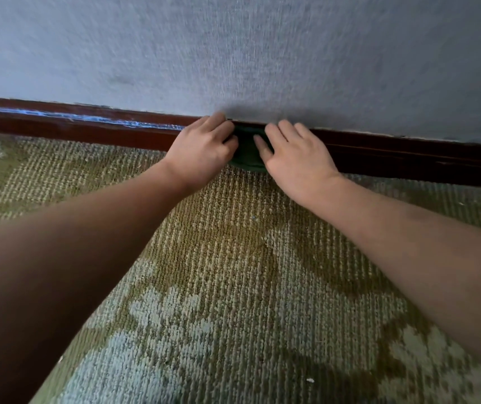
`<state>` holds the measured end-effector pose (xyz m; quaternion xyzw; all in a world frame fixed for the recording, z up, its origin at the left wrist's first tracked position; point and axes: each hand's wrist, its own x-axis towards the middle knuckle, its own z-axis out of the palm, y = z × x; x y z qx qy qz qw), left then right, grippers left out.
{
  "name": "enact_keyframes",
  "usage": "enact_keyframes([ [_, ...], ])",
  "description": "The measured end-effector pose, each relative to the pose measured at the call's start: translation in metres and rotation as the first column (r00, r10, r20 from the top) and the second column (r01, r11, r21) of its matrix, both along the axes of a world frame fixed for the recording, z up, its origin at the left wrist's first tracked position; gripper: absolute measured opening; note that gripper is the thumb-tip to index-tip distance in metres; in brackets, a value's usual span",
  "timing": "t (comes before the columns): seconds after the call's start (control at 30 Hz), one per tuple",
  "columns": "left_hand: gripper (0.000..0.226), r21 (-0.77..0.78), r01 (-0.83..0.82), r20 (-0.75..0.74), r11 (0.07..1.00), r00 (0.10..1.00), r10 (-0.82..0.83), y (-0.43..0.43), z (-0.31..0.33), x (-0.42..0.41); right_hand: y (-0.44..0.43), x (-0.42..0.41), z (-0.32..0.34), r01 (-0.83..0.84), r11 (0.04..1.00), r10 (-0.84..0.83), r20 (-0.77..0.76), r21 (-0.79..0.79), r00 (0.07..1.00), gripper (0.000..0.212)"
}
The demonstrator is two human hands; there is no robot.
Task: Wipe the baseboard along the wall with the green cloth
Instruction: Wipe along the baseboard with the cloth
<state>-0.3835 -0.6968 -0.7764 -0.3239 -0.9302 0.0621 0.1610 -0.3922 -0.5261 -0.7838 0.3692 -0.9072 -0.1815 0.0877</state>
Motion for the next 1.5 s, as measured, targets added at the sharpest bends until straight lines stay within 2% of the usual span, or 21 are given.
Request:
enact_keyframes([
  [0.1,0.020,0.036,-0.012,-0.001,0.999,1.000,0.012,-0.002,-0.001,-0.001,-0.001,0.002,0.003,-0.001,1.000,0.002,-0.084,0.002,0.996,0.056],
  [0.17,0.017,0.051,-0.030,0.008,0.998,1.000,0.030,0.000,0.000,0.000,-0.001,0.004,0.005,-0.015,1.000,0.014,-0.094,-0.006,0.995,0.062],
  [0.23,0.011,0.049,-0.057,0.034,0.997,0.998,0.055,0.001,0.003,0.002,0.000,0.003,0.003,-0.015,1.000,0.015,-0.066,-0.008,0.998,0.053],
  [0.3,0.015,0.012,-0.070,0.062,0.997,0.996,0.069,0.001,0.004,0.007,-0.002,0.003,0.006,0.018,0.999,-0.018,0.004,-0.032,1.000,0.044],
  [0.43,0.016,-0.053,-0.045,0.078,0.998,0.996,0.049,-0.003,0.005,0.020,-0.004,0.014,0.010,0.008,1.000,-0.010,0.071,0.029,0.997,0.053],
  [0.7,0.016,0.026,0.019,-0.046,0.999,0.999,-0.018,-0.004,0.016,0.010,0.001,0.004,0.021,0.055,0.998,-0.054,0.047,-0.020,0.997,0.054],
  [0.9,0.016,-0.004,-0.015,-0.030,1.000,0.999,0.015,0.000,0.007,0.004,0.001,0.001,0.012,0.063,0.998,-0.061,0.044,-0.027,0.997,0.054],
  [1.03,0.014,0.041,-0.056,0.019,0.998,0.998,0.055,-0.001,-0.002,0.005,-0.001,-0.001,0.002,0.033,0.999,-0.032,0.044,-0.017,0.999,0.055],
  [1.17,0.031,0.118,-0.069,0.064,0.991,0.996,0.062,0.000,-0.004,0.003,-0.002,-0.004,-0.004,0.050,0.999,-0.048,0.090,-0.018,0.995,0.058],
  [1.27,0.018,0.125,-0.125,0.075,0.984,0.990,0.116,0.004,-0.001,0.002,-0.005,-0.004,-0.003,0.068,0.997,-0.064,0.121,-0.031,0.991,0.053],
  [1.37,0.009,0.094,-0.153,0.098,0.984,0.985,0.143,0.007,0.001,0.010,-0.008,0.002,0.002,0.091,0.994,-0.080,0.166,-0.057,0.983,0.050],
  [1.5,0.014,-0.044,-0.054,0.102,0.998,0.993,0.058,0.005,0.002,0.032,-0.005,0.019,0.004,0.005,0.999,0.001,0.174,-0.038,0.985,0.047],
])
